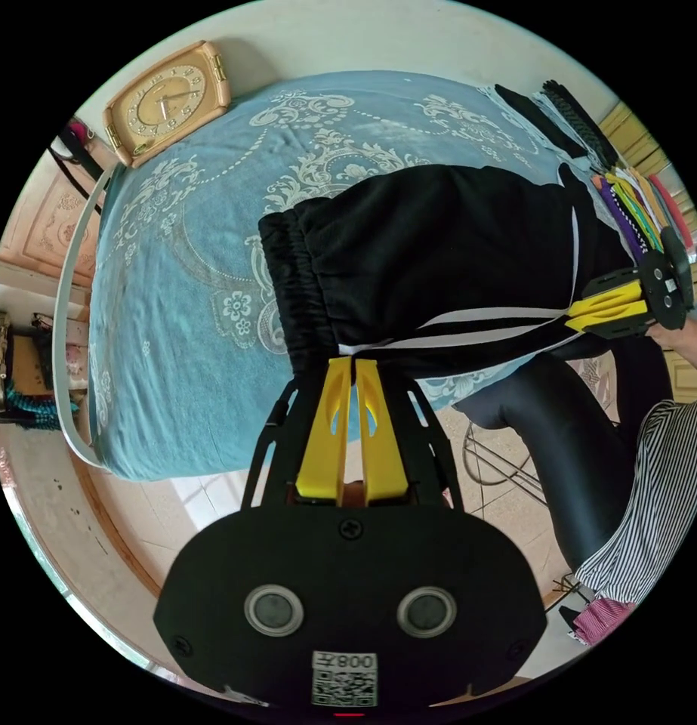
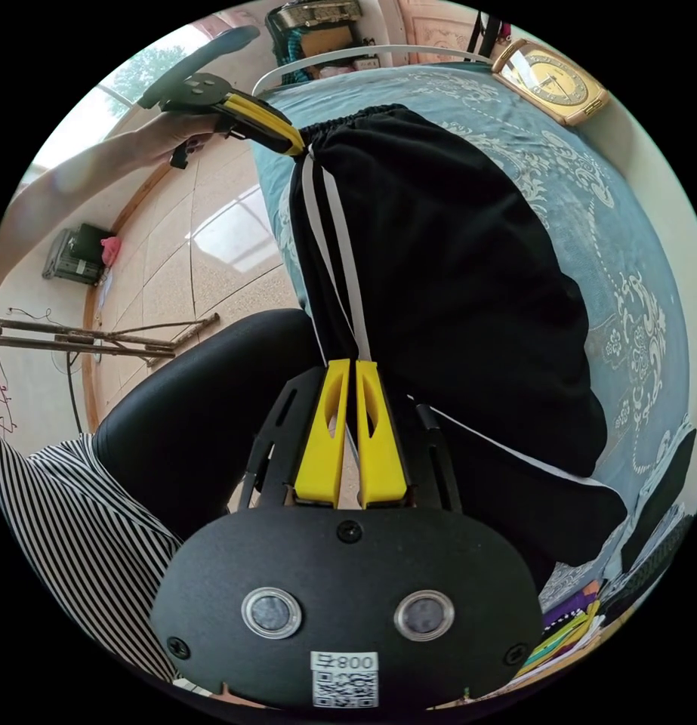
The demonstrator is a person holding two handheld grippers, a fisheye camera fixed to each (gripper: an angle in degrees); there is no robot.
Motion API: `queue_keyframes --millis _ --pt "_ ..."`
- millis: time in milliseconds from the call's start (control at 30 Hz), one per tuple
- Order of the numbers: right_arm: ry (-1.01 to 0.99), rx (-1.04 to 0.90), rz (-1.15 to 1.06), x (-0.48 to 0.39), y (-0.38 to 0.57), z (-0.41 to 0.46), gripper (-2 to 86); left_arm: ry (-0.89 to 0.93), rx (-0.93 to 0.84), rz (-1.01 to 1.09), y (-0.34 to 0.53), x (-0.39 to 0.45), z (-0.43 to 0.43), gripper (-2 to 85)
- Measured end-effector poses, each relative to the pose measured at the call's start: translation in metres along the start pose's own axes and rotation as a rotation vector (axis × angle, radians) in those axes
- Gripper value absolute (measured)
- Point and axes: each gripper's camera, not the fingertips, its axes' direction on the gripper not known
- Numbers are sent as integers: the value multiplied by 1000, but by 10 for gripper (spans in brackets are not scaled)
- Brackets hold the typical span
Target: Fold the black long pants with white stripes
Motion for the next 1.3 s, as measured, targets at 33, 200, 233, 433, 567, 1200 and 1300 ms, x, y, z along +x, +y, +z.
queue_keyframes --millis 33,200,233,433,567,1200,1300 --pt "-4 0 3 1 -1 4 10 5 3 -14 7 1 2 9" --pt "-29 24 17 11 -1 30 12 44 99 -107 41 5 -5 13" --pt "-26 29 16 12 0 33 12 49 132 -134 50 8 -8 14" --pt "-47 68 64 26 6 64 15 -11 226 -177 81 47 -9 13" --pt "-52 62 60 38 8 86 16 -98 142 -269 91 49 8 5" --pt "-222 231 350 150 99 172 4 179 109 -178 59 160 70 2" --pt "-260 163 451 177 118 213 4 157 140 -212 56 175 64 3"
